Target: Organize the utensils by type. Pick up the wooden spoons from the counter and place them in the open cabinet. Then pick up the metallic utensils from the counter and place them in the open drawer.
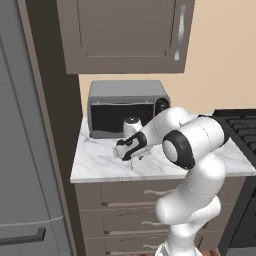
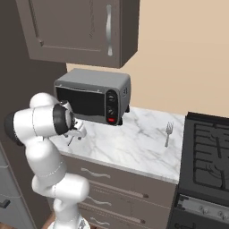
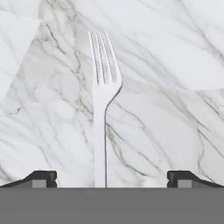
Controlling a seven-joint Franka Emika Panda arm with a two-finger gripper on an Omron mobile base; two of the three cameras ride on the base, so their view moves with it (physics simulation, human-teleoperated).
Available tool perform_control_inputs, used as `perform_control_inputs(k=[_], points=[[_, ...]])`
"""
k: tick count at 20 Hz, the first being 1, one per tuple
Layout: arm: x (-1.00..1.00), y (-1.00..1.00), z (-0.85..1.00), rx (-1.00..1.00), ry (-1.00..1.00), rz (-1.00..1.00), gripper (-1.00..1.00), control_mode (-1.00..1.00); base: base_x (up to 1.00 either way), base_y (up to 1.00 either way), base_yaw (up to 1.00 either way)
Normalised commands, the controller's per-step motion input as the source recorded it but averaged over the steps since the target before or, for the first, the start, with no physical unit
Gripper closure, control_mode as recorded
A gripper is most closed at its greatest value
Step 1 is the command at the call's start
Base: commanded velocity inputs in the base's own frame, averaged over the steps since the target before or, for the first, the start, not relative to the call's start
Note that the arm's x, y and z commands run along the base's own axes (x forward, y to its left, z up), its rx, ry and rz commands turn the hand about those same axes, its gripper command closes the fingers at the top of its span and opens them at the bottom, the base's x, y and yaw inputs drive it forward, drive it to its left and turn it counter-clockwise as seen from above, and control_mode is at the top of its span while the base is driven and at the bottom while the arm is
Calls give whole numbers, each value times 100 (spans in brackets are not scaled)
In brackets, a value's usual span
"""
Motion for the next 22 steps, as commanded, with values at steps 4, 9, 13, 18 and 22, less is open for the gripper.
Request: perform_control_inputs(k=[4,9,13,18,22], points=[[10,1,-9,0,0,0,-100,-100,0,0,0],[16,4,-8,0,0,0,-100,-100,0,0,0],[16,5,-13,0,0,0,-100,-100,0,0,0],[17,6,-11,0,0,-1,-100,-100,0,0,0],[5,7,-10,0,0,-2,-100,-100,0,0,0]])
